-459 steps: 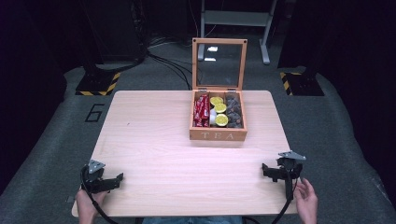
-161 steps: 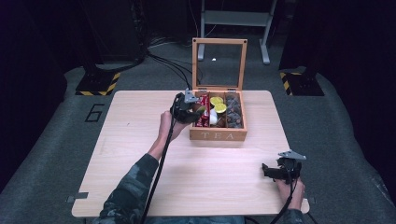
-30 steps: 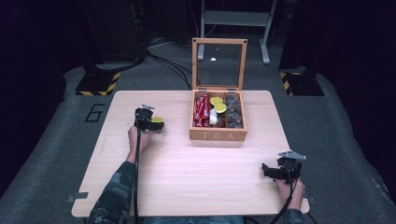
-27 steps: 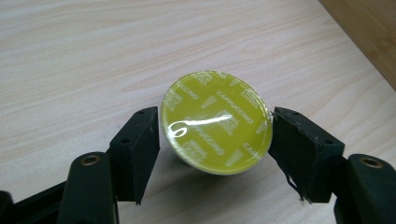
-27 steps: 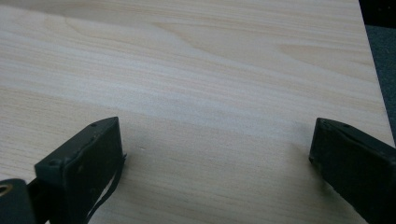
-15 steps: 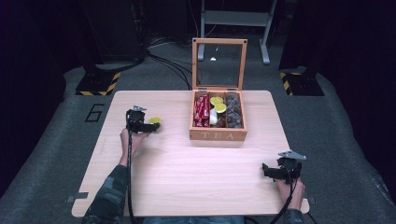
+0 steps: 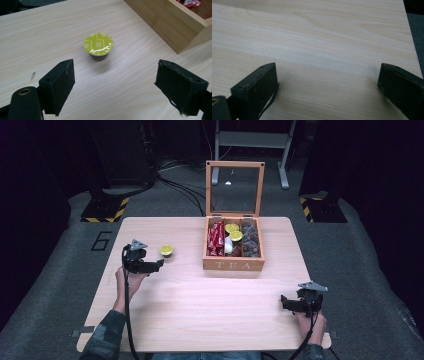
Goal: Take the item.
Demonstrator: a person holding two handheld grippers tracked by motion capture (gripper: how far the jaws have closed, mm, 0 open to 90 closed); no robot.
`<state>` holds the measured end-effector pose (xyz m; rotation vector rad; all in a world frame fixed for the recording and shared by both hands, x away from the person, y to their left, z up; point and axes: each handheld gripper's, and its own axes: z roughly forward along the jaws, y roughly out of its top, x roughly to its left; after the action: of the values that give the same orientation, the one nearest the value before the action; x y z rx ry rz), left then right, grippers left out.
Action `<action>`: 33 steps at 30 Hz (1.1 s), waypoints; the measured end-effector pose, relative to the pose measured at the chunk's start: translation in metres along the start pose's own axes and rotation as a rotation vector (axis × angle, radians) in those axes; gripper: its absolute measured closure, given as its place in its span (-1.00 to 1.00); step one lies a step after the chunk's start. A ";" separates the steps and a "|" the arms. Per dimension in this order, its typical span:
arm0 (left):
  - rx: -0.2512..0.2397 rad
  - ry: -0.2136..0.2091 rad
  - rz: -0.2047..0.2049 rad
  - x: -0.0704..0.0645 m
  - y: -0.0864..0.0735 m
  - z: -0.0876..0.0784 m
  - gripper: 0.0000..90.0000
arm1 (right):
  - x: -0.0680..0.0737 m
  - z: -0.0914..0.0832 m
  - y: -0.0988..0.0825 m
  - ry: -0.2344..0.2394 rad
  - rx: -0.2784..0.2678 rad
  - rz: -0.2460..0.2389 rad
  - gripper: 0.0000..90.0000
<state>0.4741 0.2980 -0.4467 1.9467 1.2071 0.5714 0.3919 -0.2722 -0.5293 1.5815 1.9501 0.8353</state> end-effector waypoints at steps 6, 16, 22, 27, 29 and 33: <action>-0.013 0.021 0.018 -0.003 -0.019 -0.023 -0.66 | 0.000 0.000 0.000 -0.001 0.000 0.001 -0.95; -0.004 0.062 0.025 -0.004 -0.054 -0.049 -0.67 | 0.000 0.000 0.000 -0.002 0.000 0.001 -0.95; 0.020 0.089 0.011 -0.006 -0.085 -0.057 -0.67 | 0.000 0.000 0.000 -0.002 0.000 0.001 -0.95; 0.070 0.106 0.005 -0.008 -0.112 -0.059 -0.68 | 0.000 0.000 0.000 -0.002 0.000 0.002 -0.95; 0.091 0.112 0.002 -0.009 -0.121 -0.059 -0.69 | 0.000 0.000 0.000 -0.002 0.000 0.002 -0.95; 0.124 0.131 0.006 -0.010 -0.137 -0.057 -0.76 | 0.000 0.000 0.000 -0.002 0.000 0.002 -0.96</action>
<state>0.3539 0.3467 -0.5200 2.0431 1.3465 0.6491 0.3918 -0.2721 -0.5293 1.5839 1.9476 0.8336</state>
